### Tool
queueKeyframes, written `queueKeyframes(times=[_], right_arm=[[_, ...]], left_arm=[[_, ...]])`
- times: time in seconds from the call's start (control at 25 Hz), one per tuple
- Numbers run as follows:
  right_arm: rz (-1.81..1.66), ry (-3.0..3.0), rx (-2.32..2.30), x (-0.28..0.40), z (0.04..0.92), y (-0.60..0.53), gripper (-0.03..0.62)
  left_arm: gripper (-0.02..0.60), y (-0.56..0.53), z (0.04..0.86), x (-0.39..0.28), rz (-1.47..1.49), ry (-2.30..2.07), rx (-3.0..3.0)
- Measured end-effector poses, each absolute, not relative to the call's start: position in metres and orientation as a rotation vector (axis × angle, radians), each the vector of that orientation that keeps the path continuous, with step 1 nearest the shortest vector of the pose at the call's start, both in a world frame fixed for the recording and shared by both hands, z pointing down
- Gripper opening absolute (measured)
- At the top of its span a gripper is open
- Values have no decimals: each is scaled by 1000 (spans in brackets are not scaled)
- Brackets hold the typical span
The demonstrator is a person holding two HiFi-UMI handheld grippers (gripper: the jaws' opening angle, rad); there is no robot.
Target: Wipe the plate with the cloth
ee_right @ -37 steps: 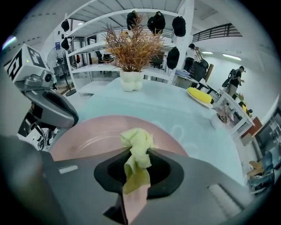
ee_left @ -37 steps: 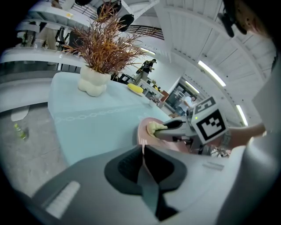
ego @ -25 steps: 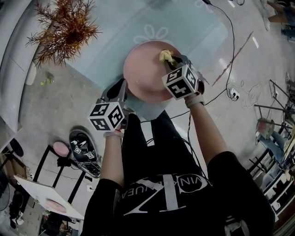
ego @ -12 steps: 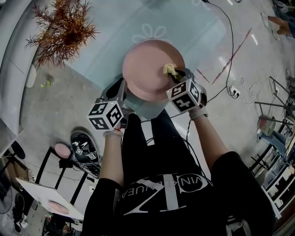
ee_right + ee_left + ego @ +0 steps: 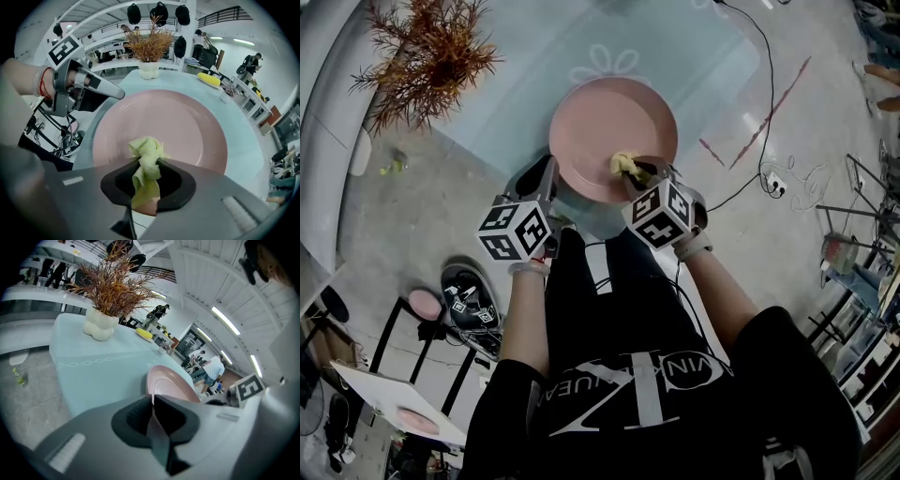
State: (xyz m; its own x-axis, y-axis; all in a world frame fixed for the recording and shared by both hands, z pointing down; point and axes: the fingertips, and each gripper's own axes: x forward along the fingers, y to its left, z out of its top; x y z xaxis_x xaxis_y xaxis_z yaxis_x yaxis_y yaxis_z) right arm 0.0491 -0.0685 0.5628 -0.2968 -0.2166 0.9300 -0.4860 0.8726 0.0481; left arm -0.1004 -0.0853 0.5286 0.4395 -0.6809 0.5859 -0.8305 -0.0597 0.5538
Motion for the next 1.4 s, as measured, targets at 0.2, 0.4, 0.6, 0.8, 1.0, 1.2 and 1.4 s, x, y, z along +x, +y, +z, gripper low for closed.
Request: queueKeyframes(times=[0.2, 0.4, 0.6, 0.8, 1.0, 1.2, 1.4], right_arm=[[297, -1919, 460, 27, 564, -61, 78], [283, -1951, 408, 4, 563, -63, 78], [250, -1986, 399, -14, 561, -70, 78], [210, -2025, 407, -32, 561, -88, 80], [160, -2046, 419, -43, 559, -119, 80], [112, -2037, 444, -38, 559, -149, 78], [119, -2010, 527, -15, 559, -170, 78]], left_arm=[[0, -85, 529, -99, 205, -1295, 1787], [0, -86, 529, -100, 196, -1291, 1778], [0, -85, 527, -99, 198, -1291, 1776], [0, -86, 528, -100, 199, -1290, 1775], [0, -86, 527, -99, 209, -1294, 1776], [0, -85, 528, -99, 217, -1293, 1775], [0, -85, 528, -98, 228, -1292, 1779]])
